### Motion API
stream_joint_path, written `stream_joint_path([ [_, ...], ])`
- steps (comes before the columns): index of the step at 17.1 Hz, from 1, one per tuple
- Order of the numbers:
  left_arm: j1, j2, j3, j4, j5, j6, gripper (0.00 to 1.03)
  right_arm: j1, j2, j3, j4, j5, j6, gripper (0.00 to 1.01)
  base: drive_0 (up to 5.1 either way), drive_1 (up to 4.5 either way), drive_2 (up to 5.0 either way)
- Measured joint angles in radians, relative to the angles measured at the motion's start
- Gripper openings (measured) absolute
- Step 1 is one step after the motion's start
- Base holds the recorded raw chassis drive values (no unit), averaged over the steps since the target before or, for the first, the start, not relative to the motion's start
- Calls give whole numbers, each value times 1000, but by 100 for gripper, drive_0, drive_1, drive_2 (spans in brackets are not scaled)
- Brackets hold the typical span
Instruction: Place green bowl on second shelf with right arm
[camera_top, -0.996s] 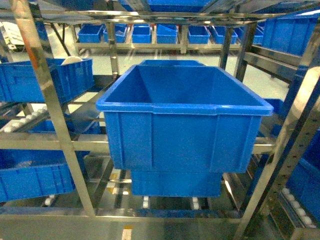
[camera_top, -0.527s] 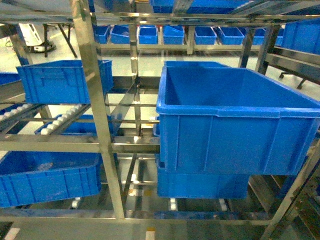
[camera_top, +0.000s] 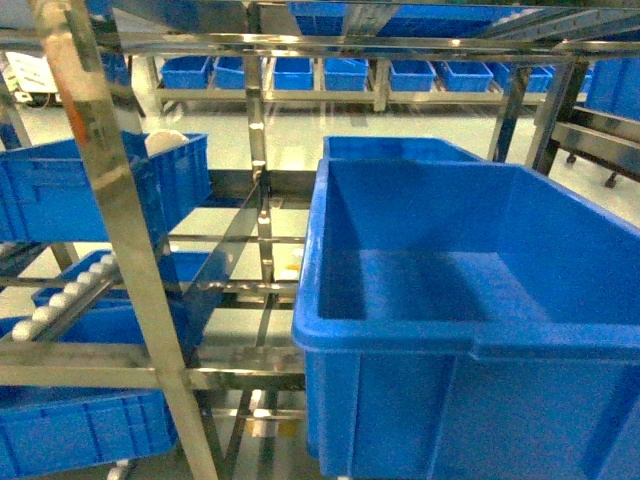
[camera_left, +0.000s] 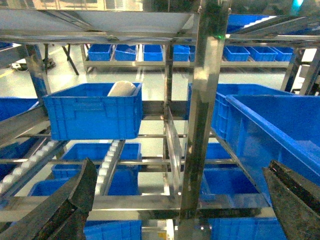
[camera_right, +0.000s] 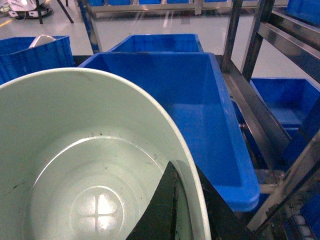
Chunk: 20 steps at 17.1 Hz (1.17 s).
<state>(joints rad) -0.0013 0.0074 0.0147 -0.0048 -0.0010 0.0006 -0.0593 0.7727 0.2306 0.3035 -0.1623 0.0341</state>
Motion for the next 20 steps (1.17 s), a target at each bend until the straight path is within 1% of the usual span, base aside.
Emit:
stream_joint_path([
  [12,0,0,0,1,0,0,98,0,5,-1,5,0,2,4,0,0,0],
  [13,0,0,0,1,0,0,98,1,28,-5,38,0,14,4,0,0,0],
  [14,0,0,0,0,0,0,98,10,69,-10,85,16,21,4,0,0,0],
  [15,0,0,0,1,0,0,98,35,145,-21,146,55,23,4,0,0,0],
  [17,0,0,0,1,0,0,98,101,356,-31,274,97,32,4,0,0,0],
  [18,0,0,0,0,0,0,98,134,492,-22,362,120,40,4,0,0,0],
  [20,0,0,0,1,0,0,98,187,741,47,503,177,45,4,0,0,0],
])
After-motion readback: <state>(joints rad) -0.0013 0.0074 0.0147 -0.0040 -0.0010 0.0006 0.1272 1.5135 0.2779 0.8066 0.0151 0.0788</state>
